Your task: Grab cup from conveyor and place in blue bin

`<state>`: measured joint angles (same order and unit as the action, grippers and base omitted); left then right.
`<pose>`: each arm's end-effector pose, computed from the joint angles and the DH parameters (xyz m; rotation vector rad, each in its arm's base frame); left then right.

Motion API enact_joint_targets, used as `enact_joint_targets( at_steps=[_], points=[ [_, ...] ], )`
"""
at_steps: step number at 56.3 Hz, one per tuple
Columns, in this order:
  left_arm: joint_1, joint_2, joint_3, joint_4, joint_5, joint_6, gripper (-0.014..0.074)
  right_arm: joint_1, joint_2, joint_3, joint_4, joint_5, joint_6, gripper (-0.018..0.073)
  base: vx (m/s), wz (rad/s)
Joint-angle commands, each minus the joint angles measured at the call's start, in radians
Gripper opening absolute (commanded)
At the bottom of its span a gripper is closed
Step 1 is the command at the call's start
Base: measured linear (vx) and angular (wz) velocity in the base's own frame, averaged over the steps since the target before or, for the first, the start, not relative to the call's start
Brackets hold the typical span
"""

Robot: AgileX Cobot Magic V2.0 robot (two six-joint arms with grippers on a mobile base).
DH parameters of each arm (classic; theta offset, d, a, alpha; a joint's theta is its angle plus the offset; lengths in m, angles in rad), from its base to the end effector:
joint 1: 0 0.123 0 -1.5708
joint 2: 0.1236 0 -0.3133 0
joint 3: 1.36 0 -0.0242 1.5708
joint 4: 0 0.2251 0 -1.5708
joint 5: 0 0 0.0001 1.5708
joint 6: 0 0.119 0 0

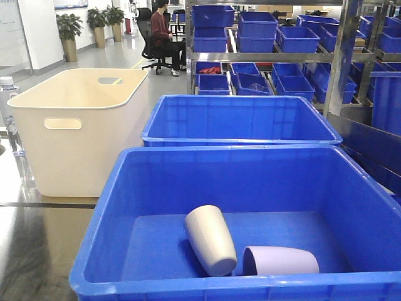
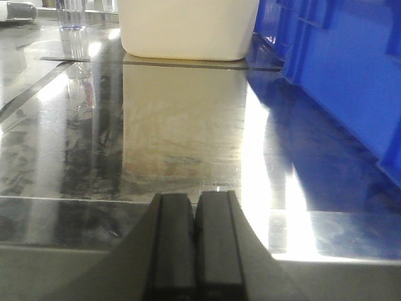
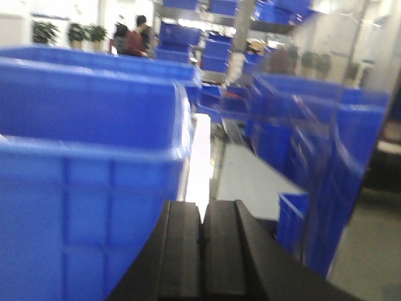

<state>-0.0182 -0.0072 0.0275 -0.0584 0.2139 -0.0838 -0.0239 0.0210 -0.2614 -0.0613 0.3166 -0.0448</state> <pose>0.0295 -0.0020 0.1811 -0.0962 1.7164 -0.1285 0.0142 -0.0026 0.2648 -0.0467 1.5597 -0.1150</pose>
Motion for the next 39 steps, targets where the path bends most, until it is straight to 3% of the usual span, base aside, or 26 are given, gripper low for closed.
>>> enact_joint_targets(
  at_steps=[1,14,18,39],
  points=[
    [0.003,-0.017,0.012,0.000,-0.079,-0.009,-0.0008,-0.023,-0.016,0.067,-0.006,-0.156,0.002,-0.0012,0.00,0.00],
    [0.003,-0.017,0.012,0.000,-0.079,-0.009,-0.0008,-0.017,-0.044,0.320,-0.005,-0.375,0.036,-0.0009,0.00,0.00],
    [0.003,-0.017,0.012,-0.001,-0.079,-0.009,-0.0008,-0.017,-0.043,0.304,-0.008,-0.298,0.061,-0.0009,0.00,0.00],
    [0.003,-0.017,0.012,-0.001,-0.079,-0.009,-0.0007,-0.021,-0.043,0.310,-0.007,-0.292,0.073,-0.0009,0.00,0.00]
  ],
)
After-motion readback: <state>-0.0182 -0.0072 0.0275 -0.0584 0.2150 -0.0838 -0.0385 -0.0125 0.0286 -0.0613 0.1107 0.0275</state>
